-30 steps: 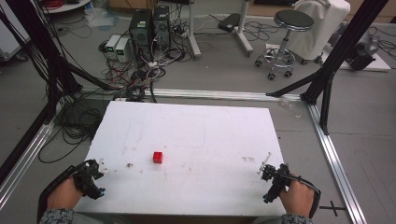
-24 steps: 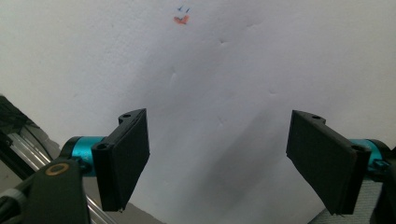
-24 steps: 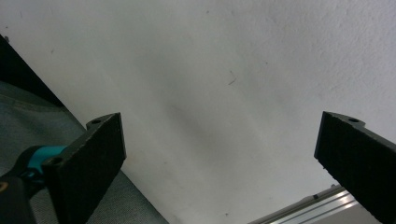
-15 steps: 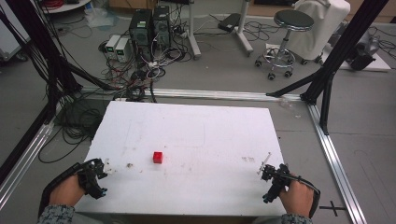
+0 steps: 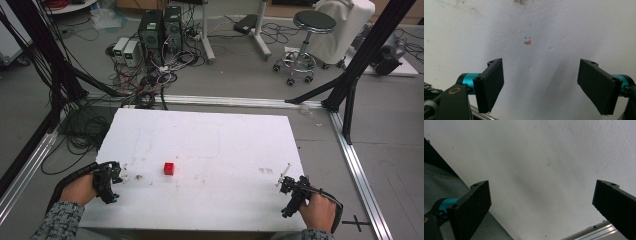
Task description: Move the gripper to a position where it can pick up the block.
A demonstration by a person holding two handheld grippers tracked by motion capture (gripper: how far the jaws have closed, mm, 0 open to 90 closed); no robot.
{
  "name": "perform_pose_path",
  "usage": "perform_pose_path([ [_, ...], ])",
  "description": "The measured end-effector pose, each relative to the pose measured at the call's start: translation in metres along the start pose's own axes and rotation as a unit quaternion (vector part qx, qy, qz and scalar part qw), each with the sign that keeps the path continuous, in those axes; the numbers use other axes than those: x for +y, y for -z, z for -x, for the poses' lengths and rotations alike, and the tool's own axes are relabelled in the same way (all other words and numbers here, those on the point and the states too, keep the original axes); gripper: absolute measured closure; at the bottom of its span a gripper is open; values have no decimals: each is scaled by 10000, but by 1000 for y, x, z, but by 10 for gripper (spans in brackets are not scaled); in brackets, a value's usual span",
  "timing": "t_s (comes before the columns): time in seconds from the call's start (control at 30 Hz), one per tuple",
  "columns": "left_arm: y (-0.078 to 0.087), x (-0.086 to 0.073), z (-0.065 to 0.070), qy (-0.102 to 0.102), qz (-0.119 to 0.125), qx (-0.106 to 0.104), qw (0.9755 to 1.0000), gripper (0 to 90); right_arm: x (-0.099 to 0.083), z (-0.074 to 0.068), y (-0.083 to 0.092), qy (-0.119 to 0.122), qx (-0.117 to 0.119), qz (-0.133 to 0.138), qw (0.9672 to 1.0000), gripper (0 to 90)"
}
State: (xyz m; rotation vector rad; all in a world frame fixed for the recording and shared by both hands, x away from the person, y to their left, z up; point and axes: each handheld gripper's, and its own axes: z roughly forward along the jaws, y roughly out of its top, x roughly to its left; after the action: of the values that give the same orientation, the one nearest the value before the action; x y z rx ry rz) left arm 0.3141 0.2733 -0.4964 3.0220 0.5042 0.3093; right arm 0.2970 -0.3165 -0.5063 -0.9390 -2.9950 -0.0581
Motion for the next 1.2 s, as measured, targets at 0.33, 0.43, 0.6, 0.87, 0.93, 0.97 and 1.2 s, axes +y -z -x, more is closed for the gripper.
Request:
perform_pose_path([
  [0.33,11,26,-12,-468,-124,-10,9988,216,0,0,0,-10,40,-6,10000,11],
  [0.43,16,35,-18,-606,-139,-10,9981,215,0,1,-1,19,39,-5,10000,11],
  [0.6,20,45,-22,-700,-121,-37,9975,216,0,1,-1,28,53,-27,10000,11],
  [0.87,24,58,-28,-881,-130,-145,9959,216,0,1,-1,4,49,-21,10000,11],
  [0.93,26,62,-29,-905,-125,-152,9957,216,0,1,-2,22,57,-20,10000,11],
  [0.97,26,64,-29,-909,-122,-161,9957,216,0,1,-2,22,57,-20,10000,11],
  [1.2,34,83,-34,-1106,-154,-132,9937,216,0,1,-2,10,83,-30,10000,11],
])
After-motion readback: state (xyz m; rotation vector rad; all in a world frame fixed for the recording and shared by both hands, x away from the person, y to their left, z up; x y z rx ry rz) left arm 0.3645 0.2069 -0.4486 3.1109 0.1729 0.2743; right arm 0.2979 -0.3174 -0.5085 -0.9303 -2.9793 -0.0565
